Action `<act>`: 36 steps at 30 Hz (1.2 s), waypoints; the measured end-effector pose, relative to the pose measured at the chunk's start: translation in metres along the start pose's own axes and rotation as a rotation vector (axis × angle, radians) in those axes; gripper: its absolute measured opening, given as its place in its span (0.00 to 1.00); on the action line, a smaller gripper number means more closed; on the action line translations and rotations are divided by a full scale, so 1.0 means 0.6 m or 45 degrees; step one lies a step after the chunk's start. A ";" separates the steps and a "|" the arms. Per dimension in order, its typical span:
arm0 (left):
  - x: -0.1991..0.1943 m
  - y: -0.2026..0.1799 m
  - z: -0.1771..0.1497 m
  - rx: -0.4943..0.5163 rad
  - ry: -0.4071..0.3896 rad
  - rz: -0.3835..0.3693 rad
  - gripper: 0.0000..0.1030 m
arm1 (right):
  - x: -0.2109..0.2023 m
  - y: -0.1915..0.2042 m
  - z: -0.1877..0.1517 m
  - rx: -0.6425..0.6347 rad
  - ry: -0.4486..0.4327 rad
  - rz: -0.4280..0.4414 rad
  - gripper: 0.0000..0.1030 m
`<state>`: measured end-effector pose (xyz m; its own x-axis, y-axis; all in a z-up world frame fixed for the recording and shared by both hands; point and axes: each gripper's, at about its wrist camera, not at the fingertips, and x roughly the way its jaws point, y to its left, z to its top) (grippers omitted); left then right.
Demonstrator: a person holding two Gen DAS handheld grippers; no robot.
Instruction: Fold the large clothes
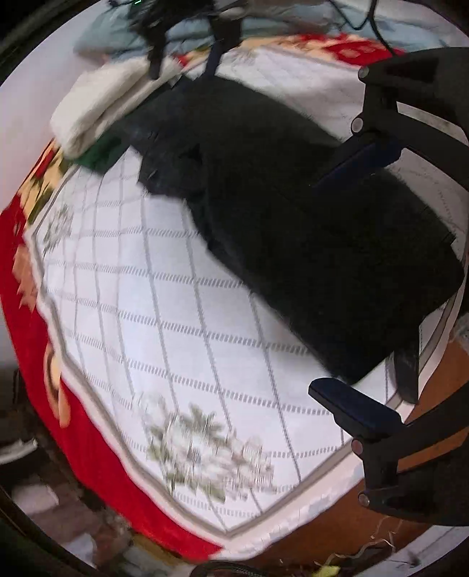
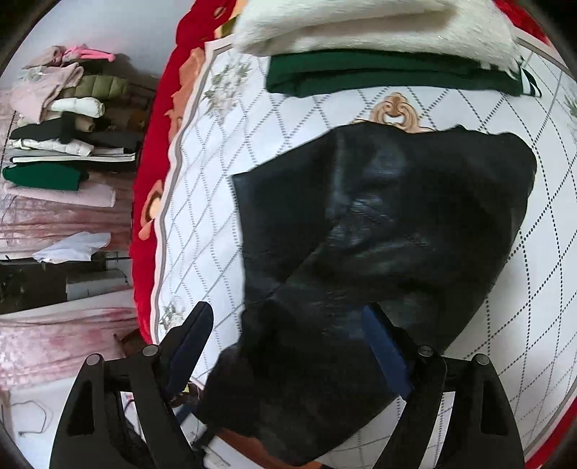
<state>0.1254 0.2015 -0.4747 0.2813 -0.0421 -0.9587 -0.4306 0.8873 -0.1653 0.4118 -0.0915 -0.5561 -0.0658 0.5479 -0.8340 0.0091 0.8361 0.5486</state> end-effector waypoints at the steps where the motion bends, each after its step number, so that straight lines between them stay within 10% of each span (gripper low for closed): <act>1: -0.001 -0.002 0.004 -0.006 -0.013 0.039 1.00 | 0.011 -0.005 0.004 -0.002 0.011 0.003 0.82; 5: 0.009 -0.034 0.026 0.001 -0.028 0.081 1.00 | 0.093 0.005 0.054 -0.046 0.027 -0.030 0.49; 9: 0.031 -0.082 0.052 0.044 -0.057 0.137 1.00 | 0.203 0.006 0.117 -0.035 0.096 -0.146 0.52; 14: 0.069 -0.135 0.091 0.036 -0.094 0.149 1.00 | 0.105 -0.003 0.103 -0.102 0.065 0.021 0.59; 19: 0.184 -0.136 0.126 -0.023 0.012 0.249 1.00 | -0.039 -0.136 0.063 0.030 -0.171 -0.126 0.73; 26: 0.211 -0.111 0.127 -0.063 0.057 0.173 1.00 | 0.029 -0.309 0.077 0.266 -0.069 0.000 0.73; 31: 0.202 -0.114 0.134 -0.011 0.053 0.221 1.00 | 0.011 -0.308 0.053 0.286 -0.226 0.122 0.22; 36: 0.173 -0.153 0.119 0.110 0.045 0.214 1.00 | -0.075 -0.384 -0.097 0.532 -0.245 0.021 0.21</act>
<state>0.2553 0.1482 -0.5426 0.1804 0.0952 -0.9790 -0.3936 0.9191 0.0168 0.3543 -0.3103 -0.6414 0.1237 0.5235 -0.8430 0.4125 0.7455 0.5235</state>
